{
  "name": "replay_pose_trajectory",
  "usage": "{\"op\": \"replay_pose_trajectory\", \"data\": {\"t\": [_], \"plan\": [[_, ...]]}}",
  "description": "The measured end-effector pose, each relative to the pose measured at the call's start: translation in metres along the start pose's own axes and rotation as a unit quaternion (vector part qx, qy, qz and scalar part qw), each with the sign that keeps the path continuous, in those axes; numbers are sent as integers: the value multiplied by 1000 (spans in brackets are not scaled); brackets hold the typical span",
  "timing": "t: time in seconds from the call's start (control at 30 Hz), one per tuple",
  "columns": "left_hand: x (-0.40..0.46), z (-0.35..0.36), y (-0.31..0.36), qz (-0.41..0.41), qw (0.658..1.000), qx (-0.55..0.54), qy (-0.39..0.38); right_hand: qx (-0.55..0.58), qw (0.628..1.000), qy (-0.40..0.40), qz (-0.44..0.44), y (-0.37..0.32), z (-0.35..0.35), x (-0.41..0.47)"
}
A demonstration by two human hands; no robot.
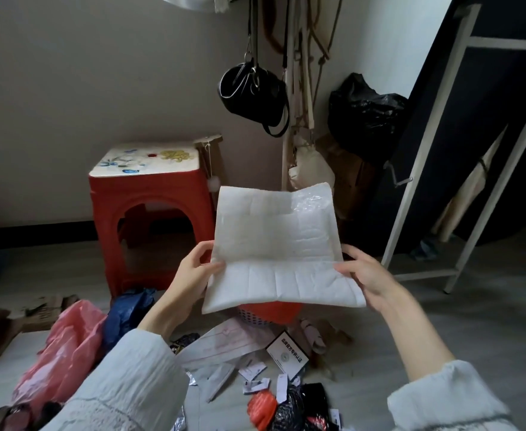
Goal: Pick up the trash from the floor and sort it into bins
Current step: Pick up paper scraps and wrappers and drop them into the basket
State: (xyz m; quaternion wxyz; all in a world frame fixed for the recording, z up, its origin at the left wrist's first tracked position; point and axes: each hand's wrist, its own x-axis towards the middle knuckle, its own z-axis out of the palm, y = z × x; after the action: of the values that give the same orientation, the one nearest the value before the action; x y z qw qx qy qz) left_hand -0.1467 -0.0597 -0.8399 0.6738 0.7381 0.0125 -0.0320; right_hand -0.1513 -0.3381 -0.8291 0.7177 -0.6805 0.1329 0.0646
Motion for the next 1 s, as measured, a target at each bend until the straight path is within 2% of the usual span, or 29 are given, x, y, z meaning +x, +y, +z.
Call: {"op": "replay_pose_trajectory", "data": {"t": [0.13,0.27,0.37,0.43,0.47,0.53,0.6,0.63,0.7,0.8,0.93,1.0], "plan": [[4,-3,0,-53,995,-84,-22,19,1000,-4,12,1,-2,1],[1,-3,0,-81,991,-98,-48,27,998,44,34,1,-1,4],[2,-5,1,-115,982,-126,-74,47,997,47,46,3,-3,4],[4,-6,0,-132,981,-112,-83,-3,998,41,51,3,-1,3],[4,-5,-2,-125,986,-75,-77,-57,996,44,43,6,2,4],[4,1,-4,-59,996,52,-47,-171,983,65,32,12,8,10],[2,9,-3,22,986,163,-33,-194,977,80,44,15,14,11],[1,12,-4,45,981,184,-36,-178,979,82,54,18,15,15],[2,14,-7,65,977,202,-33,-176,978,85,69,19,16,17],[4,19,-8,94,969,231,-6,-259,960,91,56,24,17,18],[7,26,-5,109,973,200,37,-348,919,187,-10,23,33,17],[8,28,-3,119,973,188,61,-372,903,210,-32,19,41,13]]}}
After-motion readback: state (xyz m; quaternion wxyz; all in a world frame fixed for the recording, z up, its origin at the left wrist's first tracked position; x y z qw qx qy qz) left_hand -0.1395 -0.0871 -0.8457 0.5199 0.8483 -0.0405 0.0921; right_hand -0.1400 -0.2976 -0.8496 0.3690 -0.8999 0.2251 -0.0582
